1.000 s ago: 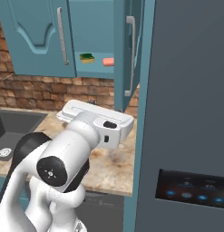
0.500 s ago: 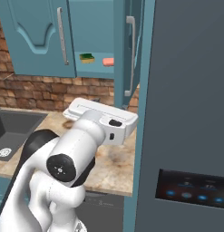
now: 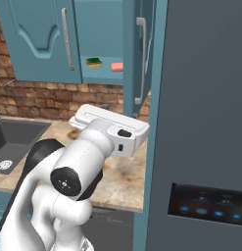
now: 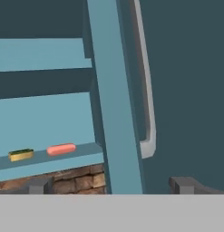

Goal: Pick up the sponge and bar soap from the sink, and place them back in the cabinet, and close the cabinet doors.

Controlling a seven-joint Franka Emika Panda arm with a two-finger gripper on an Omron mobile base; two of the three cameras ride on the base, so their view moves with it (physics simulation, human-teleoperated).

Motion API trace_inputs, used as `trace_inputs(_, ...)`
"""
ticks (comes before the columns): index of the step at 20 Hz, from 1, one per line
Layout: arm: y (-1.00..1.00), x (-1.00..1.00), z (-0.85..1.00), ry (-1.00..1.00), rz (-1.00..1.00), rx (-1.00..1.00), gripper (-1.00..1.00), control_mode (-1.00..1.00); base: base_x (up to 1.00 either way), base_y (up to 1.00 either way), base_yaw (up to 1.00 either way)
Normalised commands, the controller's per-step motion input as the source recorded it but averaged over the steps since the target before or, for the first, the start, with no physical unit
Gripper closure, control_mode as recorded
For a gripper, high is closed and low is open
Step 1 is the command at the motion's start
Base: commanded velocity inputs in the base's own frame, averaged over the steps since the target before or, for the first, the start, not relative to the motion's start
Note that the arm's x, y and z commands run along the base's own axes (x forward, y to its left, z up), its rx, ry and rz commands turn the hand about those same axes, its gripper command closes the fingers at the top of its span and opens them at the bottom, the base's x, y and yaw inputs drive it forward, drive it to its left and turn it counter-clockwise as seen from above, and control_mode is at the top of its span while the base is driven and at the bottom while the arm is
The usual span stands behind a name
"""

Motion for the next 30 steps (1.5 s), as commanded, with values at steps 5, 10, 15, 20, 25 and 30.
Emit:
trace_inputs(5, 0.00, 0.37, -0.12, 0.00, 0.04, 0.00, -1.00, -1.00, 0.00, 0.00, 0.00)
trace_inputs(10, 0.00, 0.33, -0.09, 0.00, 0.10, 0.00, -1.00, -1.00, 0.00, 0.00, 0.00)
trace_inputs(15, 0.13, 0.28, -0.07, 0.00, 0.11, 0.00, -1.00, -1.00, 0.00, 0.00, 0.00)
trace_inputs(20, 0.35, 0.06, 0.00, 0.00, 0.02, 0.00, -1.00, -1.00, 0.00, 0.00, 0.00)
trace_inputs(25, 0.32, 0.10, 0.00, 0.00, 0.00, 0.00, -1.00, -1.00, 0.00, 0.00, 0.00)
trace_inputs(30, 0.01, 0.14, 0.00, 0.00, -0.01, 0.00, -1.00, -1.00, 0.00, 0.00, 0.00)
